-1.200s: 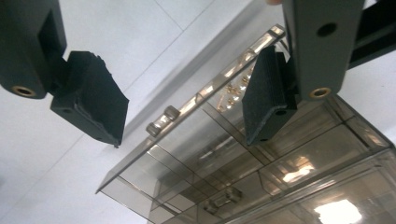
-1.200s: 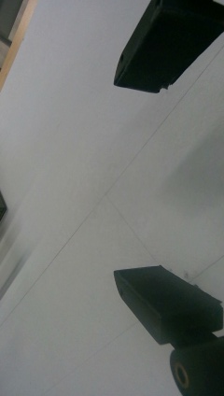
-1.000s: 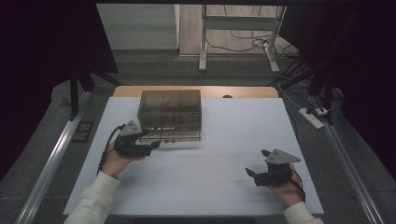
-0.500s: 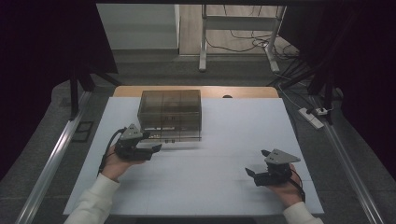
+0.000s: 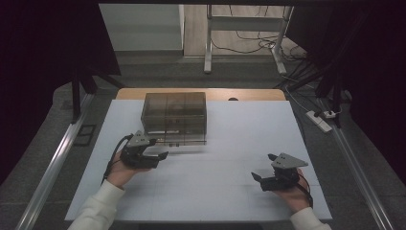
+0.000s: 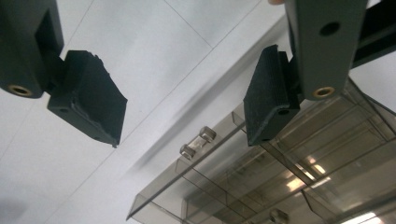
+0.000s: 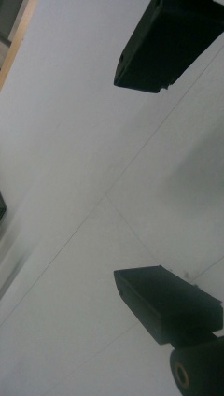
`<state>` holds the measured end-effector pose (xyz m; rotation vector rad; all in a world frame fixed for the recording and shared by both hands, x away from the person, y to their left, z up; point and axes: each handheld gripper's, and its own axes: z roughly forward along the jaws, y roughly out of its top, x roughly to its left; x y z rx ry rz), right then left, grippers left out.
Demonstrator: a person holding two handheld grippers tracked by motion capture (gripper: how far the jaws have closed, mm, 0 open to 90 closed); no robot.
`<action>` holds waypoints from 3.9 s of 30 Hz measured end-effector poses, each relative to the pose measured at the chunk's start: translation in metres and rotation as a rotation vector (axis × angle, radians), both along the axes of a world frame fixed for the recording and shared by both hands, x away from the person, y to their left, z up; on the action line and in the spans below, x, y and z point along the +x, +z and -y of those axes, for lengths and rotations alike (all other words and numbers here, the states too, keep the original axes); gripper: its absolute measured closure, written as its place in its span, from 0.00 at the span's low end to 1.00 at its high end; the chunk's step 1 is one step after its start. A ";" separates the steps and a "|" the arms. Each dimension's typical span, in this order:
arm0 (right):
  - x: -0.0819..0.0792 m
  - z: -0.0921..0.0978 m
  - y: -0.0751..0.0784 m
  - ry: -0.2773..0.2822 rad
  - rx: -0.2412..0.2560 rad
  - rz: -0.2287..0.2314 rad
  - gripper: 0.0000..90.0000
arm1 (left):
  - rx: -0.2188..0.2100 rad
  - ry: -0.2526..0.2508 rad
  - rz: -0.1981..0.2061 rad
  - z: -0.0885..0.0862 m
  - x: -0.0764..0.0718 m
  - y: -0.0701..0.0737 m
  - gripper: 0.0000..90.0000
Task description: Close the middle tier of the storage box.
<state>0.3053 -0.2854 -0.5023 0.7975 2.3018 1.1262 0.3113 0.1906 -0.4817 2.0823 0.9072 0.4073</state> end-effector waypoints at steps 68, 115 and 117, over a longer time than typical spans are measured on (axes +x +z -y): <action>0.000 -0.001 0.000 0.000 -0.011 0.001 0.08 | 0.098 0.113 0.003 0.022 0.026 -0.036 0.99; 0.000 -0.002 0.000 0.002 -0.009 0.002 0.08 | 0.072 0.171 0.009 0.020 0.050 -0.040 0.99; 0.000 -0.002 -0.001 0.001 -0.011 0.000 0.08 | 0.070 0.174 0.014 0.020 0.051 -0.040 0.99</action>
